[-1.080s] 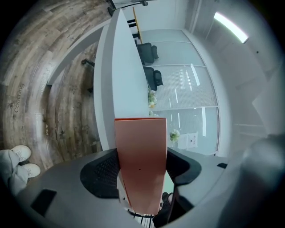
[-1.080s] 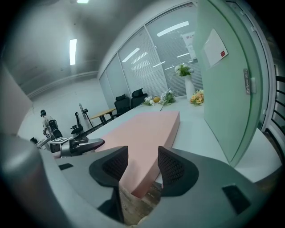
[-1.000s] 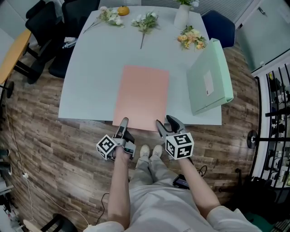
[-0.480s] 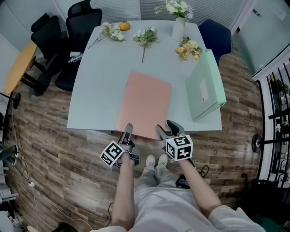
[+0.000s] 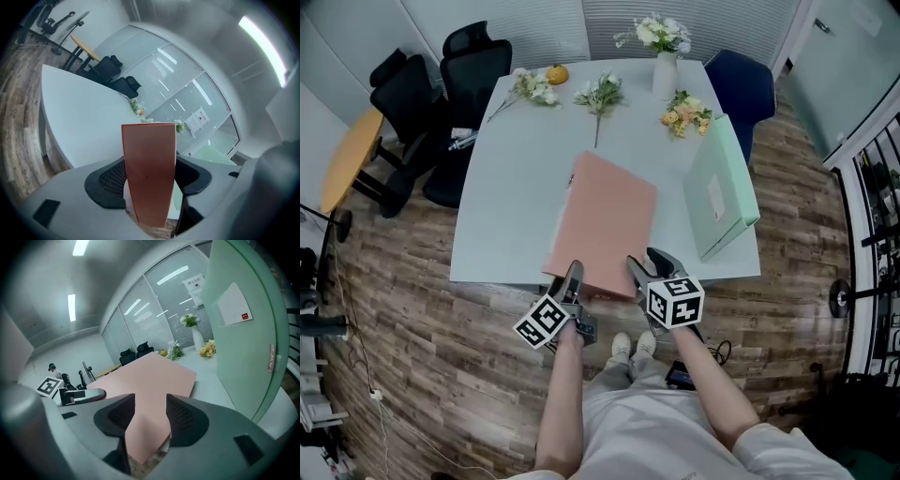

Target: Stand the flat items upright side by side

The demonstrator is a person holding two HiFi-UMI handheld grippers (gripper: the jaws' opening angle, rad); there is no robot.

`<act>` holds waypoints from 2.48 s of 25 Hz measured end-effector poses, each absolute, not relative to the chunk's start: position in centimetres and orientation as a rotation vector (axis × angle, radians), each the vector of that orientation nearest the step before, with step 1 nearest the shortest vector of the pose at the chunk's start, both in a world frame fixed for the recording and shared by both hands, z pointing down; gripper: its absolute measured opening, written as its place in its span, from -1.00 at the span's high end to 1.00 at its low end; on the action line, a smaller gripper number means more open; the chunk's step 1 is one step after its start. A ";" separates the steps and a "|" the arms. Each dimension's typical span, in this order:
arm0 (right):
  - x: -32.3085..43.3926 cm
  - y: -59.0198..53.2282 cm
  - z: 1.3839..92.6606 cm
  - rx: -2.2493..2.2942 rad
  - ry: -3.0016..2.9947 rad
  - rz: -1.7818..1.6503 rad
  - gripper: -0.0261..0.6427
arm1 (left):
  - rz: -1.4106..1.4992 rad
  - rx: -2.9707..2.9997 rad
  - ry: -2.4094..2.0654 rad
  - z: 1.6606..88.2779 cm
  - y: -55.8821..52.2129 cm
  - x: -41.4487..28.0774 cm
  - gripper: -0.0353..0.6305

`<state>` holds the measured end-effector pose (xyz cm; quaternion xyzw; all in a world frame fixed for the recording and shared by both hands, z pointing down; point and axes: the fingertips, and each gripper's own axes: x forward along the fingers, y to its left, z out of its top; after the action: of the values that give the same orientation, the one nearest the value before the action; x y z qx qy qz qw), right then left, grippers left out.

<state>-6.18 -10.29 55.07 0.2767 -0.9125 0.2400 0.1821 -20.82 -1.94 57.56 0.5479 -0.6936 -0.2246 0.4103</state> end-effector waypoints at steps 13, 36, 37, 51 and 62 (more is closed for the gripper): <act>-7.0 -12.4 50.5 0.804 -2.639 0.753 0.29 | -0.302 1.532 -1.886 55.0 -3.7 -19.5 -0.02; -10.4 -14.0 45.6 0.668 -2.673 1.093 -0.01 | 0.129 1.847 -1.989 52.2 -5.6 -14.4 -0.02; -10.5 -14.1 45.7 0.665 -2.670 1.097 -0.02 | 0.157 1.869 -1.989 52.2 -5.6 -14.1 -0.02; -9.8 -15.8 46.3 0.705 -2.648 1.099 -0.05 | 0.248 2.056 -1.892 51.7 -5.7 -10.1 0.00; -8.4 -17.4 46.7 0.740 -2.638 1.082 -0.05 | 0.342 2.212 -1.800 51.5 -6.2 -6.6 0.04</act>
<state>-8.45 -17.43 46.71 0.2499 -0.8913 0.3655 0.0979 -6.58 -6.20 51.47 0.7631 -0.6210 0.1180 0.1342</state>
